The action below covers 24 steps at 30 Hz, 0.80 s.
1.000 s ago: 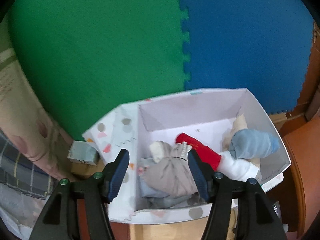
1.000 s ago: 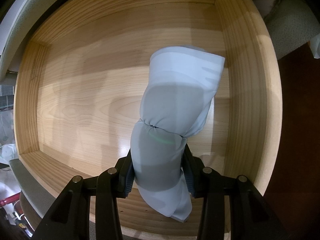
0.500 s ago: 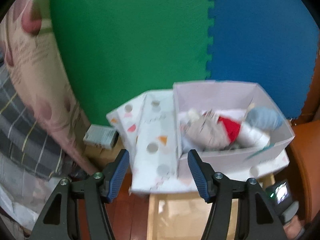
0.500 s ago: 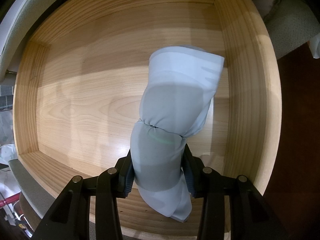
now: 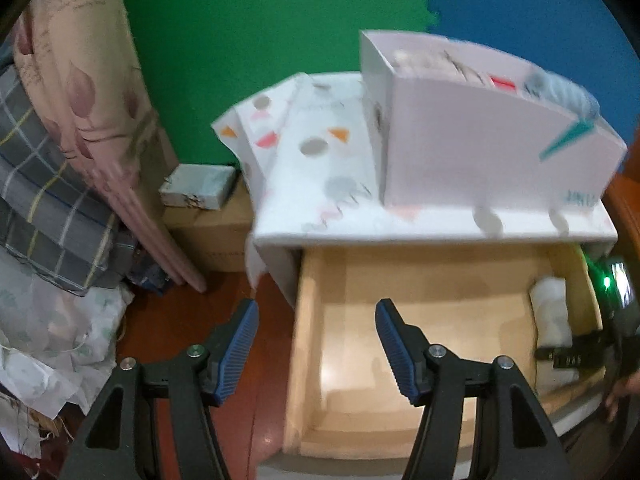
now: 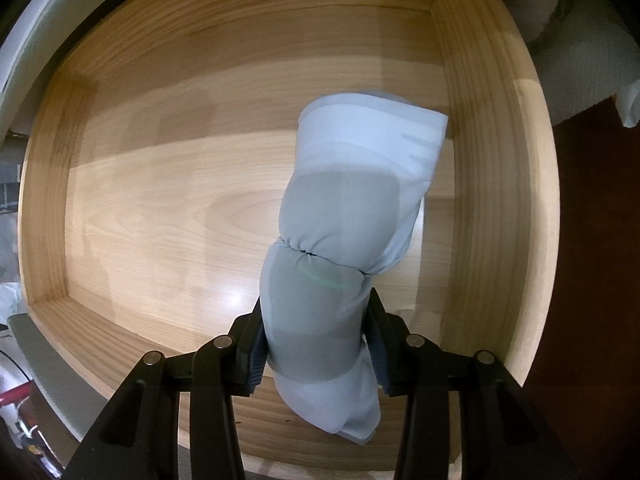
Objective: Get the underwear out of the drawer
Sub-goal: 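Withdraw the open left tool from the box back to the drawer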
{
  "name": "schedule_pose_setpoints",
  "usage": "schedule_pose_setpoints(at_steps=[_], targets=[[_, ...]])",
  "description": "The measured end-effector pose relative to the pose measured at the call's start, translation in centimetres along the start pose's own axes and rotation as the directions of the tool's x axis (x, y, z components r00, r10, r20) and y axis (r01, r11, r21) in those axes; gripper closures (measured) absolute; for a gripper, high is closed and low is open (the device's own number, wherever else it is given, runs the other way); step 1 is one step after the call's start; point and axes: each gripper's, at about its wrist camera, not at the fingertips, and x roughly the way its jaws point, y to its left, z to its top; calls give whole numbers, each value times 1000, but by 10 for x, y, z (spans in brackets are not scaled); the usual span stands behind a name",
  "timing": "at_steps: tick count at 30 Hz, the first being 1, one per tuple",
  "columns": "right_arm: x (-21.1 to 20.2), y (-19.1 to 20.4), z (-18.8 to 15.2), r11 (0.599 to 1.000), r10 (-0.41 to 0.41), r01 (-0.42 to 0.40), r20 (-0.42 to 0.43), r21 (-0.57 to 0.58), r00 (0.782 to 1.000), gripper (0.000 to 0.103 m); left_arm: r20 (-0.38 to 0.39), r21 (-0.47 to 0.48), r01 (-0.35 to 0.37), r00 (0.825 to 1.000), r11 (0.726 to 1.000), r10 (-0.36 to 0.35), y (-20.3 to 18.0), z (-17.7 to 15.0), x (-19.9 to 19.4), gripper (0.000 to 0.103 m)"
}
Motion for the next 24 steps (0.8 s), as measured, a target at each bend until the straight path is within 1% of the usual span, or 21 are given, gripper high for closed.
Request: schedule_pose_setpoints(at_steps=[3,4,7,9,11,14,18,21,24], targets=[[1,2,-1,1000,-4,4,0,-2,1000,64,-15,25,28,999,999,-28,-11,-11,7,41],[1,2,-2,1000,-4,4,0,-2,1000,64,-26,31,34,999,999,-33,-14,-15,10,41],[1,2,-2,1000,-9,9,0,-5,1000,64,-69,53,81,995,995,-77,-26,-26,18,41],[2,6,-3,1000,-15,15,1,-7,1000,64,-73,41,96,993,995,-92,-30,-32,19,41],[2,7,-3,1000,-20,20,1,-8,1000,64,-72,14,124,990,992,-123,-30,-37,20,41],[5,18,-4,999,-30,30,3,-10,1000,64,-70,-58,134,988,989,-138,-26,-43,24,41],[2,27,-3,999,-44,44,5,-12,999,64,-69,-60,64,995,996,-68,-25,-49,28,41],[1,34,-5,999,-52,52,9,-13,999,64,-103,-85,42,993,995,-51,-21,-52,35,41],[-1,40,-6,998,-59,59,12,-14,998,64,-104,-100,11,994,995,-21,-17,-54,36,41]])
